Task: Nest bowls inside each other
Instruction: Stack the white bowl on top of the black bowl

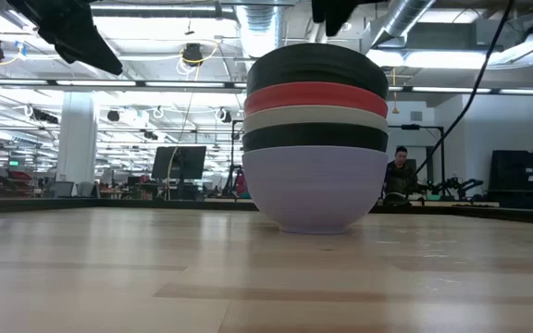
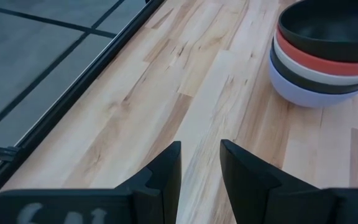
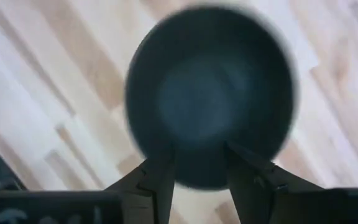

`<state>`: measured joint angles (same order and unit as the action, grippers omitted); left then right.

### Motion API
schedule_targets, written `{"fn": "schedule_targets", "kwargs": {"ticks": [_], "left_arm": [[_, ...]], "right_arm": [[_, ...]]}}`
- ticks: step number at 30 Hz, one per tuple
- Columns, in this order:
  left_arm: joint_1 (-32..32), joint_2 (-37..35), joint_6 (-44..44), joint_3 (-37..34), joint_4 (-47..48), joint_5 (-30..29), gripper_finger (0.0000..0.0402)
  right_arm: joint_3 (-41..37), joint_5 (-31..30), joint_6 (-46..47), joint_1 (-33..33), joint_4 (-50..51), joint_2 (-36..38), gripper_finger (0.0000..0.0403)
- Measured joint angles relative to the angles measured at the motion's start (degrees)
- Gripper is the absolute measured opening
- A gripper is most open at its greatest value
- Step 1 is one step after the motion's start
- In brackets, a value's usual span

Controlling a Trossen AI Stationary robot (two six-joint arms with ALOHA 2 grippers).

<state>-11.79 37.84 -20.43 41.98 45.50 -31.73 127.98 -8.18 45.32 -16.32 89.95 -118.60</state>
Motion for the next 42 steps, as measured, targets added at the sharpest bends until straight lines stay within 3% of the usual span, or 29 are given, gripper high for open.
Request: {"fn": "schedule_targets", "kwargs": {"ticks": [5,7,9,15,18,22,29,33,36,42], "left_arm": [[0.00,0.00,0.18,0.00,-0.60,0.41,0.0103],[-0.02,0.00,0.70,0.00,-2.12,0.58,0.0103],[0.00,0.00,2.18,0.00,-4.57,1.61,0.0103],[0.00,0.00,5.73,0.00,-8.81,1.91,0.0103],[-0.02,0.00,5.77,0.00,-8.94,1.93,0.0103],[-0.02,0.01,5.77,0.00,-9.02,1.91,0.0103],[-0.01,0.41,5.13,0.00,-9.26,2.22,0.0103],[-0.02,0.40,4.23,0.00,-9.46,2.39,0.0103],[-0.02,0.42,3.49,0.00,-9.45,2.43,0.0103],[-0.02,0.76,0.66,0.00,-9.53,2.43,0.0103]], "right_arm": [[-0.29,-15.26,5.19,-4.00,-0.04,9.01,0.0143],[-4.42,-18.58,7.01,-5.72,-0.39,14.29,0.0133],[-11.82,-17.05,10.06,-6.28,0.07,18.71,0.0121],[-39.70,-0.40,25.21,-11.97,-2.00,28.91,0.0110],[-45.15,-0.10,36.17,-17.13,-8.73,31.88,0.0118],[-45.69,0.68,44.31,-22.88,-4.47,33.80,0.0128],[-49.96,2.44,32.67,-29.39,-0.25,29.99,0.0123],[-58.76,8.71,34.17,-28.13,-1.47,30.43,0.0124],[-61.15,12.11,32.33,-24.19,-2.09,31.07,0.0131],[-61.26,0.61,21.04,-15.16,-5.61,33.32,0.0141]]}}
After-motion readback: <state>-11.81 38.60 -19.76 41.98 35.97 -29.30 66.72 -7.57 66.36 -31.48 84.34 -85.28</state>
